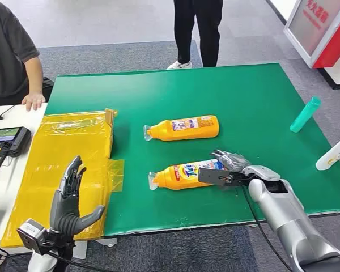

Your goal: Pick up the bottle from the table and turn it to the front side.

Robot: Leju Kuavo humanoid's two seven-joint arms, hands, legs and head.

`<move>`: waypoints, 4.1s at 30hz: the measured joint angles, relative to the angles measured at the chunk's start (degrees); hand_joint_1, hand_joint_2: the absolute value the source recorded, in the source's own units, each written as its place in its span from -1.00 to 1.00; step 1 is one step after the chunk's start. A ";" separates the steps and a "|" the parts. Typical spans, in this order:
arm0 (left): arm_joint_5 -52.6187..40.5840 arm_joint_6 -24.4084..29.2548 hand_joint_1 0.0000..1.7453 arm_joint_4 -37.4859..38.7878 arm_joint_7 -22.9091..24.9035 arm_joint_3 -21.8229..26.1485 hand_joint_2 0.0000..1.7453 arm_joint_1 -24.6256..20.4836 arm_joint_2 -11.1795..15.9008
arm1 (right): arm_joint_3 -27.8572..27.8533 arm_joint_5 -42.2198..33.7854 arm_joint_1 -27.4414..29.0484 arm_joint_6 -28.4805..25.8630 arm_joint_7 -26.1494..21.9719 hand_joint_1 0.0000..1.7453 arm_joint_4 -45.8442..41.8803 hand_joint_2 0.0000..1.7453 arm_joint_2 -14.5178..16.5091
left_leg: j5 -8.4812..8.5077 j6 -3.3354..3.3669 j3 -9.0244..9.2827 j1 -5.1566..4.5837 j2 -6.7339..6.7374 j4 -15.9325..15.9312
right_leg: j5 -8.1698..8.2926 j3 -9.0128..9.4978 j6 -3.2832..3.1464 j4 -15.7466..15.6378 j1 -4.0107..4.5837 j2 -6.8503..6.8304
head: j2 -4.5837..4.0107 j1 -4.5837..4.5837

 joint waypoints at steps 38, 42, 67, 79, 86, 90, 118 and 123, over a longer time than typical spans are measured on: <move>10.18 -21.84 -1.00 10.47 1.33 1.71 1.00 -4.74 -2.79 | -6.54 -22.39 24.19 -25.72 -13.36 1.00 -29.94 1.00 8.32 | 0.00 -0.06 -0.05 0.01 -0.06 -0.03 | -0.04 -0.09 -0.09 0.00 0.02 -0.08 | 0.00 0.00; 13.79 -26.96 -1.00 15.39 2.78 -0.03 1.00 -8.81 -3.34 | -4.14 -21.43 23.65 -28.59 -14.94 1.00 -26.05 1.00 12.40 | 0.04 -0.10 -0.06 0.03 -0.06 -0.04 | 0.00 -0.10 -0.14 0.02 0.07 -0.08 | 0.00 -0.01; 20.90 -30.48 -0.66 21.22 7.07 -8.97 1.00 -13.95 -2.95 | 5.11 -11.54 21.47 -34.64 -15.22 1.00 -11.31 1.00 17.90 | 0.04 -0.10 -0.07 0.05 -0.06 -0.04 | -0.01 -0.12 -0.15 0.01 0.08 -0.08 | 0.00 -0.01; 14.44 -24.58 1.00 17.77 4.61 -10.50 1.00 -12.17 -2.51 | 5.44 -11.53 21.44 -36.06 -15.12 -0.85 -9.56 1.00 18.08 | 0.04 -0.10 -0.07 0.05 -0.06 -0.04 | 0.00 -0.12 -0.14 0.01 0.07 -0.08 | 0.00 -0.02; 2.29 -12.24 1.00 11.53 1.61 -11.50 1.00 -10.77 -2.39 | 5.13 -11.04 23.86 -37.49 -14.47 -1.00 -11.93 1.00 17.96 | 0.03 -0.11 -0.07 0.05 -0.06 -0.04 | -0.01 -0.14 -0.15 0.01 0.07 -0.08 | 0.00 -0.01; -6.75 -1.26 1.00 5.23 1.03 -11.41 1.00 -9.31 -1.97 | 3.95 -11.25 26.44 -38.21 -13.90 -1.00 -15.73 1.00 17.48 | 0.02 -0.11 -0.08 0.05 -0.06 -0.04 | -0.02 -0.13 -0.15 0.01 0.07 -0.08 | 0.00 0.00; -46.65 16.20 1.00 -0.13 33.84 -9.80 1.00 -14.44 8.69 | -7.59 -17.70 39.50 -37.91 -13.28 -1.00 -30.54 1.00 14.52 | 0.01 -0.12 -0.07 0.05 -0.06 -0.04 | -0.05 -0.15 -0.20 0.00 0.07 -0.08 | 0.00 -0.01; -48.61 16.07 1.00 4.65 36.54 -9.88 1.00 -17.10 8.72 | -7.88 -17.67 39.51 -37.41 -13.28 -1.00 -30.53 1.00 14.61 | 0.02 -0.12 -0.07 0.05 -0.06 -0.04 | -0.04 -0.15 -0.20 0.00 0.07 -0.08 | 0.00 -0.01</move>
